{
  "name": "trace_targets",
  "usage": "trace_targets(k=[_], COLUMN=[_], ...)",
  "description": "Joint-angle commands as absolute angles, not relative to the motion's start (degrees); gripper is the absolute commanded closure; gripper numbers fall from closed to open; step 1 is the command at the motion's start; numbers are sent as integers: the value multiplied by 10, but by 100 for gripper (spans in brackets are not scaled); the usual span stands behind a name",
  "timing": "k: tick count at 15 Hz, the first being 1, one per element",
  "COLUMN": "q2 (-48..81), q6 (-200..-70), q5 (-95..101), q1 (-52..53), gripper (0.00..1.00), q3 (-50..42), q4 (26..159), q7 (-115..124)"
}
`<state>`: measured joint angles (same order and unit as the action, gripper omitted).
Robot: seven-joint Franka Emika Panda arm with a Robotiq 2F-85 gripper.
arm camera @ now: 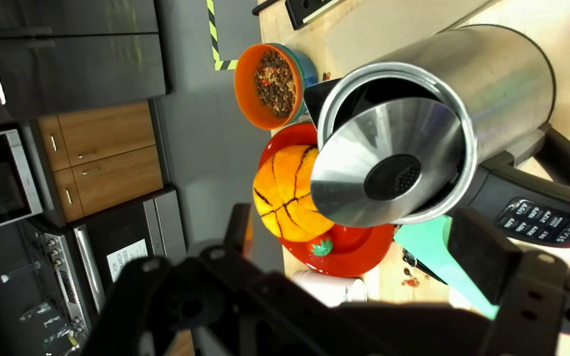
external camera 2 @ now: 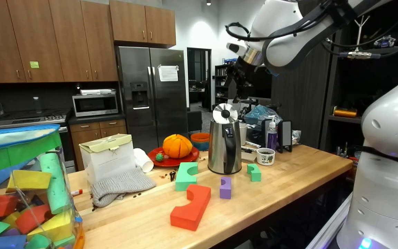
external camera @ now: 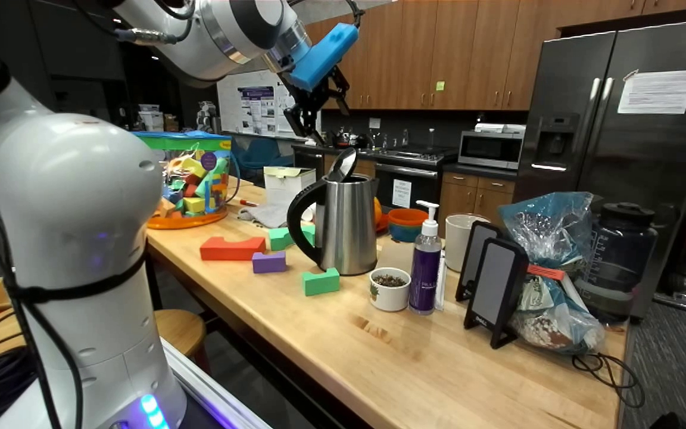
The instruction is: Open the lid of the kettle by pressing on the button at the center, push the kettle slightly forward and then close the lid
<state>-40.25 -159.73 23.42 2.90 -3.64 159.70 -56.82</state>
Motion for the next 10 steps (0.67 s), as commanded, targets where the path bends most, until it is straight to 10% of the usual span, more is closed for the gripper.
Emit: trace_targets(k=[1,10], q2=[-402,-419], q6=[-1600,-1497], q5=[237,203], q1=[30,100], gripper=[0,0], q3=[-36,-64], q4=[1596,1592], q7=[-567,-638])
